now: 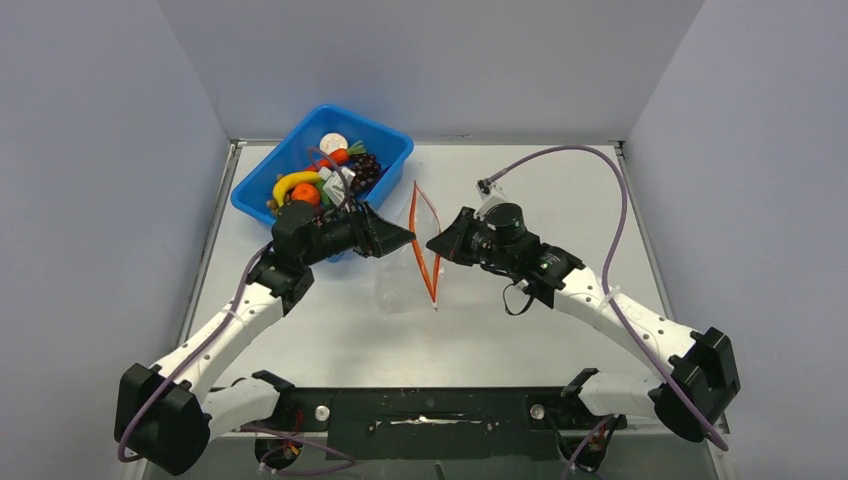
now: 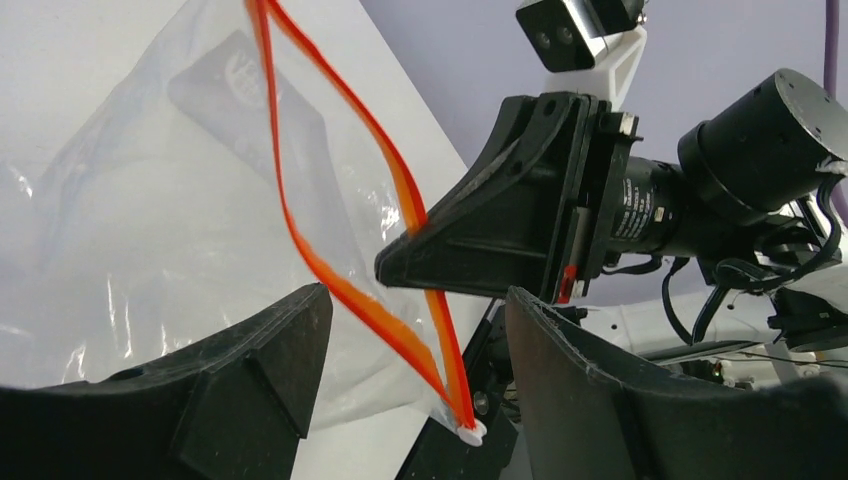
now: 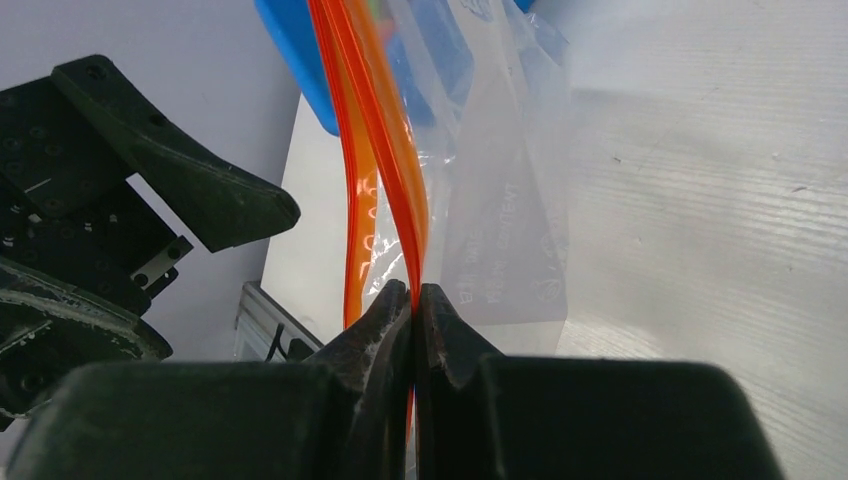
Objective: Place the food in the zip-top bag and seal the zipper
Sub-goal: Open the zipper of the food storage bag.
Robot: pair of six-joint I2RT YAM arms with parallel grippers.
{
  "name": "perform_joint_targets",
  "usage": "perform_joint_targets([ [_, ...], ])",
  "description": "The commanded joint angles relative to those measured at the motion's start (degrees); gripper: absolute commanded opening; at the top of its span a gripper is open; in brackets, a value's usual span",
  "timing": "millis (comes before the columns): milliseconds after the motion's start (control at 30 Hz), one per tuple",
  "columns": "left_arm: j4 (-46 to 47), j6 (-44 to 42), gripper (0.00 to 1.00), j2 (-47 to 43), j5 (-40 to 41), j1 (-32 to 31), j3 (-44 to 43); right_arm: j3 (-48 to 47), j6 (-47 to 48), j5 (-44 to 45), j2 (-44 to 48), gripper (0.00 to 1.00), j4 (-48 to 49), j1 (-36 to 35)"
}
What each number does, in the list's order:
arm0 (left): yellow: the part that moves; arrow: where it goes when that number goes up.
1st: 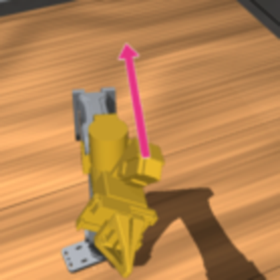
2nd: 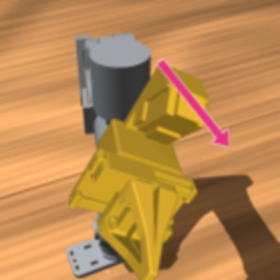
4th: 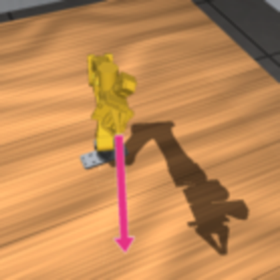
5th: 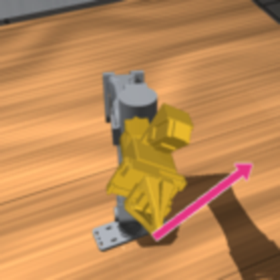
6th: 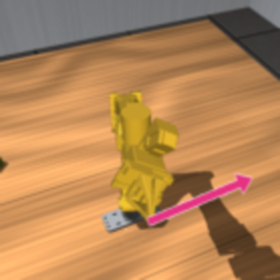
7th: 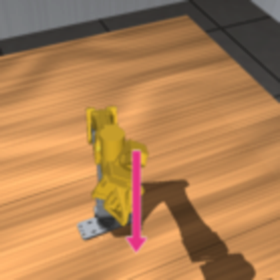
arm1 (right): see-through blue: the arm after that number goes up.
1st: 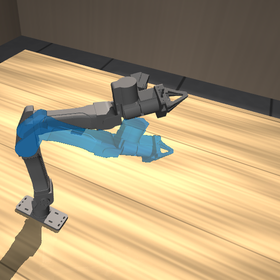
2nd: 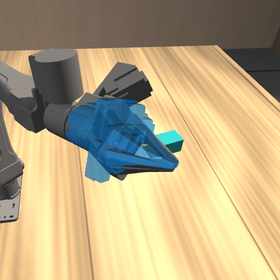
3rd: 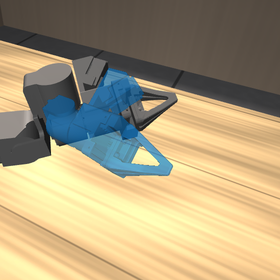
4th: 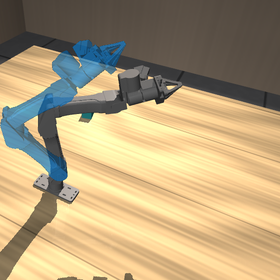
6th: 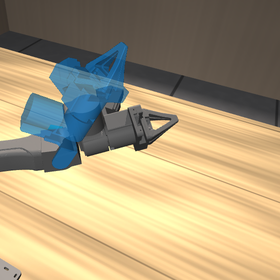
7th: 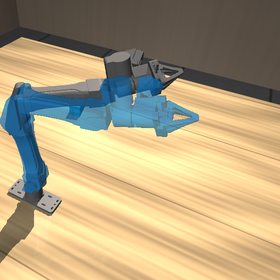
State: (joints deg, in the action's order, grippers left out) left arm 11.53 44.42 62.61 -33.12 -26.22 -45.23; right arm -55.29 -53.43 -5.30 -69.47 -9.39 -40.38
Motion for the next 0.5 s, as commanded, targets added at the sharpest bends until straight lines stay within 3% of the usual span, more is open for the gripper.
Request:
perform_joint_targets([
  [0, 6.27, 1.87, 0.63, 1.93, -1.06, -0.32, -0.64, -2.33, -1.22, 2.3, -0.92, 0.0, 5.08, -2.02],
  [467, 6.49, 1.19, 0.62, 5.54, 1.49, -0.44, 1.51, -2.08, -1.77, 3.65, -1.91, 0.0, 6.11, -3.85],
])
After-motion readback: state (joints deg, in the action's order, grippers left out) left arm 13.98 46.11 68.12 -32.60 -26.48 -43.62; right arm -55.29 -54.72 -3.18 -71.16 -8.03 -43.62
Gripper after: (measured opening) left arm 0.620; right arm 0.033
